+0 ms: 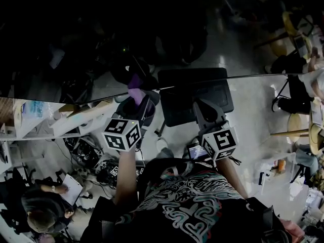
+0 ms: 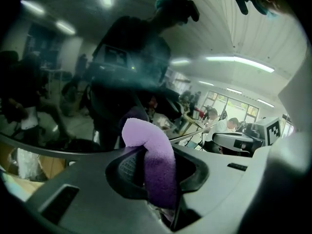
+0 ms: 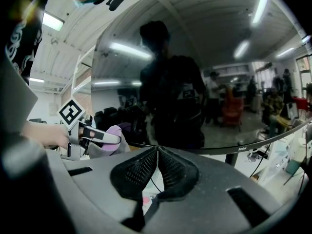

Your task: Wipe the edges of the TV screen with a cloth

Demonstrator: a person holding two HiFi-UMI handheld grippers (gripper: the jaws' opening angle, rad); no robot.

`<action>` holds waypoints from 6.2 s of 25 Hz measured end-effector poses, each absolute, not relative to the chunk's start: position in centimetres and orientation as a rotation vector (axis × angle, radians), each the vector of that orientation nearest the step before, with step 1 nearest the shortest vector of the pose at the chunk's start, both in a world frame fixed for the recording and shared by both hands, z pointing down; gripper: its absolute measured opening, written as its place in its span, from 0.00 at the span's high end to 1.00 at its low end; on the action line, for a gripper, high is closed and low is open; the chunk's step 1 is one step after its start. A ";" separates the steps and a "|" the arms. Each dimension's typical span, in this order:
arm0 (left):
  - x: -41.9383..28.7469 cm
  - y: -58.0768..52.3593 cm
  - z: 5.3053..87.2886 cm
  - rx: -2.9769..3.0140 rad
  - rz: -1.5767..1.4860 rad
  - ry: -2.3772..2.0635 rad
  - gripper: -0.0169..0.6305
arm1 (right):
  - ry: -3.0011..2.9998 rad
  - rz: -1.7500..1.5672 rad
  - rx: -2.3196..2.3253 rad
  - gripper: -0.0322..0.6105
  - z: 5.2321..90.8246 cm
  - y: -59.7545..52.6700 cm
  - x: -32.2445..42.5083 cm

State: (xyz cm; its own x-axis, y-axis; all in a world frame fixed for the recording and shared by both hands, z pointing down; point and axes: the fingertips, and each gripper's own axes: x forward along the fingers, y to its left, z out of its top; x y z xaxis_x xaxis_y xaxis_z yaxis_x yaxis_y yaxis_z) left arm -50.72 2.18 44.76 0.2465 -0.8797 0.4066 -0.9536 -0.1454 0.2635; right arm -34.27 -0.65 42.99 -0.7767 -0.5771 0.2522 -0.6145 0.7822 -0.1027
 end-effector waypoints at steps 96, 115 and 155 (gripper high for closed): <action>-36.5 -4.3 45.0 2.173 0.194 -1.406 0.81 | -2.726 0.354 1.085 0.90 44.2 -6.1 -24.2; -32.8 -6.0 44.3 2.168 0.178 -1.388 0.81 | -2.744 0.366 1.097 0.90 43.3 -8.1 -20.9; -22.9 -10.4 44.2 2.199 0.121 -1.282 0.81 | -2.735 0.323 1.164 0.90 43.2 -13.2 -11.5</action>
